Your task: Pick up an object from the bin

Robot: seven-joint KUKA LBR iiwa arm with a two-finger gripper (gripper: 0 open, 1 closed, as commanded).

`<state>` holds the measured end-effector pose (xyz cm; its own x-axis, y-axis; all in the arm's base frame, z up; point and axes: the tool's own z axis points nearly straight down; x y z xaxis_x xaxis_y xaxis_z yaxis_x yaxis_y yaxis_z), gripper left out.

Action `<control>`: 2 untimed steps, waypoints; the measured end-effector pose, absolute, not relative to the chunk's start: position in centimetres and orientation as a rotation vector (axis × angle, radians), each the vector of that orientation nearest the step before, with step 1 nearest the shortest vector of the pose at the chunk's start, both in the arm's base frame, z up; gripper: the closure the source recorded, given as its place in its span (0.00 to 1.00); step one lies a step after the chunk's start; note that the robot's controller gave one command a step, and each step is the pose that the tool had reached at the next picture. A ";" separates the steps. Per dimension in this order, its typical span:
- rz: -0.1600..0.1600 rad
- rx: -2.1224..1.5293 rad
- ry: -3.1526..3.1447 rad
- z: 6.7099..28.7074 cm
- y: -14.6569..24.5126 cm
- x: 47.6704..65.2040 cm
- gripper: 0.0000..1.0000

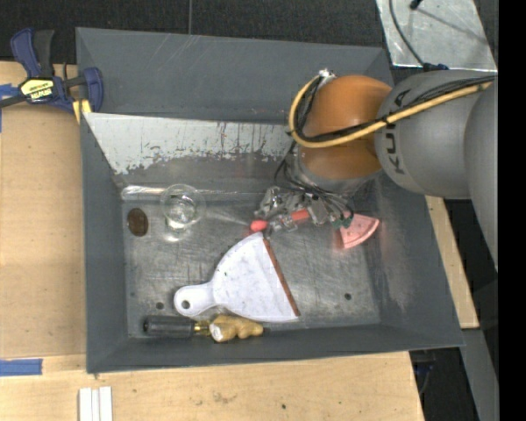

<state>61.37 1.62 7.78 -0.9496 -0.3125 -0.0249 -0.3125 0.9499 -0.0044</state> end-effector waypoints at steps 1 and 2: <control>0.001 -0.545 3.096 12.2 2.8 60.3 1.00; -0.002 -0.682 3.056 13.9 -0.6 59.8 1.00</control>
Offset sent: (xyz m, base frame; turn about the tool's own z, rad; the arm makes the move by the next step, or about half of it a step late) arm -0.0243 -0.0503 0.0472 -0.1612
